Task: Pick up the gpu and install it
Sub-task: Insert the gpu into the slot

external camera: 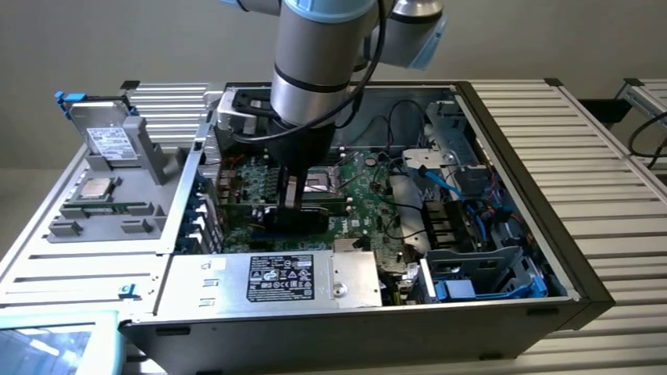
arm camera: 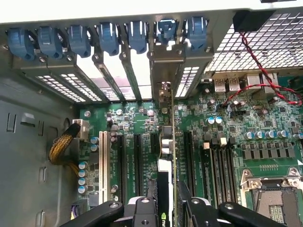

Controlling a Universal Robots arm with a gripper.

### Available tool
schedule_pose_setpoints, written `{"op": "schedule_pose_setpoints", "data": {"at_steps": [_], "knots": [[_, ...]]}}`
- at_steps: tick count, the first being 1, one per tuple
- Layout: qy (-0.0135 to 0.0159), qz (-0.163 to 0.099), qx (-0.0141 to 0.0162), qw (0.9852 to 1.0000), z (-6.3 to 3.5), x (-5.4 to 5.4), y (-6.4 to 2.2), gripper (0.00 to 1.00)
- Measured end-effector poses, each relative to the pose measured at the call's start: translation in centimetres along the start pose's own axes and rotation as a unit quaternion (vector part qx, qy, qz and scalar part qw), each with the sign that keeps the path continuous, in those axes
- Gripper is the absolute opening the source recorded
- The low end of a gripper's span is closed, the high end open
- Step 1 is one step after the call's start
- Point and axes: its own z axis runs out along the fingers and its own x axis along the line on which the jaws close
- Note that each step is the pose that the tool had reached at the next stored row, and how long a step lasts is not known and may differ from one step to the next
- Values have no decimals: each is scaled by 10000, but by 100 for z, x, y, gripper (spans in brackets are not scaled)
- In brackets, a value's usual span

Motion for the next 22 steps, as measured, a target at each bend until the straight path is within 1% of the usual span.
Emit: {"op": "schedule_pose_setpoints", "data": {"at_steps": [4, 6, 20, 22], "knots": [[1, -1, 0, 10000, 0, -38, 9, 28], [-3, -1, 0, 10000, 6, -42, 28, 28], [0, -1, 0, 10000, 6, -30, 33, 28], [-8, -6, 5, 10000, 7, -25, 32, 28]]}}
